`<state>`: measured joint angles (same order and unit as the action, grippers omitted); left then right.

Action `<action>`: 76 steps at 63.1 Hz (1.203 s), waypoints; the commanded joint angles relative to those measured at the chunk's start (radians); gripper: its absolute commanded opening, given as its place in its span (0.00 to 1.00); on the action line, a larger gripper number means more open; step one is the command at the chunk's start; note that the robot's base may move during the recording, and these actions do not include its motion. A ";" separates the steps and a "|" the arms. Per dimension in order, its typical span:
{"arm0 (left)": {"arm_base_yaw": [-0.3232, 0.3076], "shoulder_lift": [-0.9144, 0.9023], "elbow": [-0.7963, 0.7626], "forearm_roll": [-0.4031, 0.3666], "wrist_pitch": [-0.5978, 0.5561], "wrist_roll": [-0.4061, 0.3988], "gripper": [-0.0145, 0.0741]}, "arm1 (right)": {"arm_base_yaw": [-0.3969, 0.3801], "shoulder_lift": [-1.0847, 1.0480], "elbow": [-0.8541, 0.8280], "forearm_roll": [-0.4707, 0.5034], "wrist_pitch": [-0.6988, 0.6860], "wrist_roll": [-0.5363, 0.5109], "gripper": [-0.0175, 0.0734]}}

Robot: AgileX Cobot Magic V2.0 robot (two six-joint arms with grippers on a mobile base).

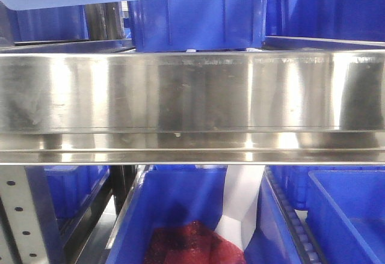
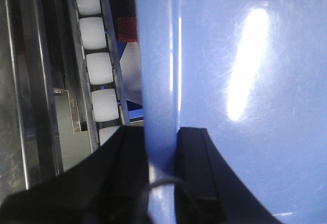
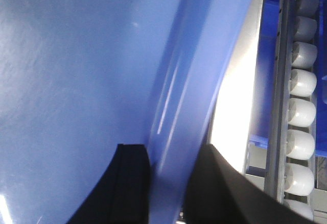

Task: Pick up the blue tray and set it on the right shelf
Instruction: 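Raise the held tray above the upper shelf level, then lower the tray onto the upper shelf and open both grippers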

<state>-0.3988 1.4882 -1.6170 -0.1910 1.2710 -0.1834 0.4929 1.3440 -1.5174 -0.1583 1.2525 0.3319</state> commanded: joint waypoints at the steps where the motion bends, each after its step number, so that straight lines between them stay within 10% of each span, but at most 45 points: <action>1: -0.015 -0.035 -0.030 -0.083 0.068 0.019 0.11 | 0.006 -0.029 -0.024 0.030 0.005 -0.033 0.26; 44: -0.008 -0.034 -0.030 -0.099 0.002 0.024 0.11 | 0.003 -0.024 -0.024 0.055 -0.024 -0.034 0.26; 76: 0.001 0.193 -0.121 -0.022 -0.127 0.031 0.11 | -0.170 0.169 -0.055 0.115 -0.178 -0.079 0.26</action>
<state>-0.3928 1.6945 -1.6915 -0.2032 1.1816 -0.1666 0.3230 1.5244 -1.5362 -0.0698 1.1759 0.3004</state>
